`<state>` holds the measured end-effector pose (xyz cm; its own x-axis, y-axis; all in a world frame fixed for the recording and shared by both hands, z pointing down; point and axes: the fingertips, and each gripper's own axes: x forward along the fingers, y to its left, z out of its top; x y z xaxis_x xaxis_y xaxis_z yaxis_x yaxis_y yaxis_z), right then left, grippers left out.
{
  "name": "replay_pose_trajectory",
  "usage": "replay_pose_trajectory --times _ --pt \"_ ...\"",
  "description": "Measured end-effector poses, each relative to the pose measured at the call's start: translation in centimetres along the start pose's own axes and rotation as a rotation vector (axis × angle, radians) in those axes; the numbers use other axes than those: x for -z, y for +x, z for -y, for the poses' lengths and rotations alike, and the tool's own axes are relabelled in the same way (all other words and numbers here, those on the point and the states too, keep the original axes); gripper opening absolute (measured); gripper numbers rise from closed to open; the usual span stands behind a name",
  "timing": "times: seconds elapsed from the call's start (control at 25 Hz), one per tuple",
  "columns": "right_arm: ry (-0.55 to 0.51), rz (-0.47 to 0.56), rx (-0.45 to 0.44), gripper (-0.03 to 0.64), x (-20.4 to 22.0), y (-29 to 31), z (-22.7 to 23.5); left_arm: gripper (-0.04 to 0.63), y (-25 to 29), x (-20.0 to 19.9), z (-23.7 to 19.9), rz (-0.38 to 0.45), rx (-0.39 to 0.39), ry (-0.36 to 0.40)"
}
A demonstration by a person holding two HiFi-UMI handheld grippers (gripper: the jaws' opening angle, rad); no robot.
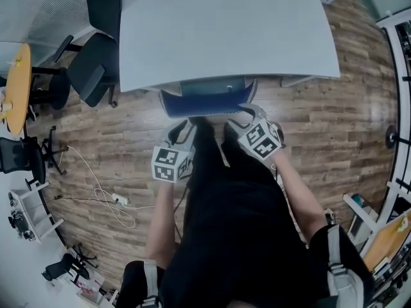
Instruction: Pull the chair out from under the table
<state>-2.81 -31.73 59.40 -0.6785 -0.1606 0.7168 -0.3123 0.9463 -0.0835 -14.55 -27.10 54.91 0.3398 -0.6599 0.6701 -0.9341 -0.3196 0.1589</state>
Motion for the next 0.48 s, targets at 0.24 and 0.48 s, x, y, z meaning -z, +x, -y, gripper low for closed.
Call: replay_pose_trajectory --times 0.24,0.48 --pt "-0.020 -0.027 -0.016 0.199 0.2 1.4 -0.3 0.132 2.1 1.6 -1.4 -0.100 0.016 0.088" --pt "-0.044 -0.051 -0.017 0.199 0.4 2.7 -0.3 0.168 4.6 2.1 -1.9 -0.148 0.066 0.207"
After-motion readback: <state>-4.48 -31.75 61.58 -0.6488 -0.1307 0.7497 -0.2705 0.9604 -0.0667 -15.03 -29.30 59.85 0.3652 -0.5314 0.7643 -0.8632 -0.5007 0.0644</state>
